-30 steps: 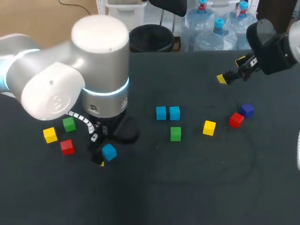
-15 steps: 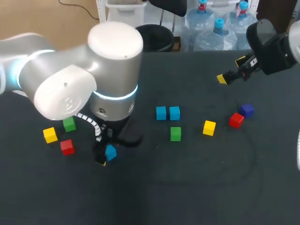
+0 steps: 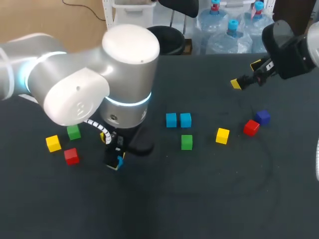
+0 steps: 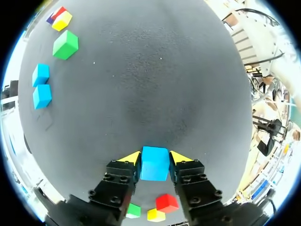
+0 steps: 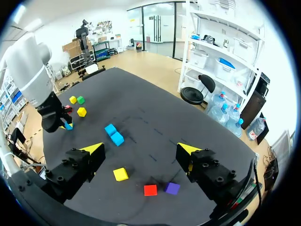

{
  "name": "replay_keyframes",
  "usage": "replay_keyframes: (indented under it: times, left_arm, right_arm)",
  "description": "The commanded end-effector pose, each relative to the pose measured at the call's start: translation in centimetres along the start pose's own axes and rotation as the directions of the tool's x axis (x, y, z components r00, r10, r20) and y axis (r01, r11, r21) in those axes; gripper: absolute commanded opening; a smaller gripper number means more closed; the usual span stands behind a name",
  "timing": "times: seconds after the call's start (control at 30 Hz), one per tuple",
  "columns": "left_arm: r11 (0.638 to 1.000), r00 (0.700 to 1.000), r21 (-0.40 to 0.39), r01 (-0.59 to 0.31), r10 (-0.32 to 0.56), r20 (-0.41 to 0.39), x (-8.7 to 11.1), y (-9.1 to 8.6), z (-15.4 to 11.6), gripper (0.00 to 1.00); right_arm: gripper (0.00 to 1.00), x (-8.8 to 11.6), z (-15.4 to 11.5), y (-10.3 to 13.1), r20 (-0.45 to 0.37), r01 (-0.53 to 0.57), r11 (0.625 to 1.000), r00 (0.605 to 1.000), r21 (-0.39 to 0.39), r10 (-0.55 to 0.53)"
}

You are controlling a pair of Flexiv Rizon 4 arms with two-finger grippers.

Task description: Place the blue cubes, place green cubes on the blue cubes, place the yellow cubes on the green cubes, then place the red cubes on the yellow cubes, and place purple cube on the red cubes.

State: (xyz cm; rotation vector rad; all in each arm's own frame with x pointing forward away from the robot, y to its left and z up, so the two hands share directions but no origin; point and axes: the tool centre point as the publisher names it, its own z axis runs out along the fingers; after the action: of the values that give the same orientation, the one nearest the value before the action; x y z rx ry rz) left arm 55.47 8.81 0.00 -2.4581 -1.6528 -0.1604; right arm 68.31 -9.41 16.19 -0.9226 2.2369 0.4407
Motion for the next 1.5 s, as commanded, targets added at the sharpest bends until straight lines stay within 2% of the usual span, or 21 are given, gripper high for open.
replay_keyframes:
  times: [0.03, 0.13, 0.23, 0.37, 0.63, 0.73, 0.83, 0.9, 1.03, 1.23, 1.5]
  left_arm:
    - [1.000, 1.000, 0.007, 0.009, -0.009, -0.008, -0.1, 0.4, 0.1, 0.30]
    - [1.000, 1.000, 0.009, 0.015, -0.015, -0.003, -0.1, 0.5, 0.0, 0.30]
    - [0.999, 1.000, 0.018, 0.028, -0.028, 0.014, -0.1, 0.7, -0.3, 0.24]
    - [0.999, 0.999, 0.024, 0.034, -0.035, 0.036, -0.4, 1.2, -1.0, 0.22]
    - [0.998, 0.999, 0.040, 0.047, -0.048, 0.023, -0.2, 2.6, -1.5, 0.15]
    - [0.997, 0.998, 0.048, 0.055, -0.055, 0.013, -0.1, 3.3, -1.7, 0.07]
    - [0.997, 0.998, 0.054, 0.058, -0.058, 0.004, -0.3, 4.1, -2.0, 0.06]
    - [0.996, 0.998, 0.055, 0.065, -0.066, 0.006, -0.4, 4.6, -2.2, 0.00]
    - [0.994, 0.995, 0.052, 0.096, -0.097, 0.018, -0.9, 6.1, -2.7, 0.00]
    - [0.981, 0.979, 0.068, 0.182, -0.187, 0.078, -1.4, 8.1, -3.5, 0.00]
    - [0.978, 0.978, 0.087, 0.190, -0.196, 0.064, -2.2, 9.6, -3.3, 0.00]
  right_arm:
    - [1.00, 0.0, -0.1, 0.2, -0.001, -0.001, 1.000, 1.000, 0.007, 0.001]
    - [1.00, 0.0, -0.1, 0.2, -0.001, -0.001, 1.000, 1.000, 0.007, 0.001]
    - [1.00, 0.0, -0.1, 0.2, -0.001, -0.001, 1.000, 1.000, 0.007, 0.001]
    - [1.00, 0.0, -0.1, 0.2, -0.001, -0.001, 1.000, 1.000, 0.007, 0.001]
    - [1.00, 0.0, -0.1, 0.2, -0.001, -0.001, 1.000, 1.000, 0.007, 0.001]
    - [1.00, 0.0, -0.1, 0.2, -0.001, -0.001, 1.000, 1.000, 0.007, 0.001]
    - [1.00, 0.0, -0.1, 0.2, -0.001, -0.001, 1.000, 1.000, 0.007, 0.001]
    - [1.00, 0.0, -0.1, 0.2, -0.001, -0.001, 1.000, 1.000, 0.007, 0.001]
    - [1.00, 0.0, -0.1, 0.2, -0.001, -0.001, 1.000, 1.000, 0.007, 0.001]
    - [1.00, 0.0, -0.1, 0.2, -0.001, -0.001, 1.000, 1.000, 0.007, 0.001]
    - [1.00, 0.0, -0.1, 0.2, -0.001, -0.001, 1.000, 1.000, 0.007, 0.001]
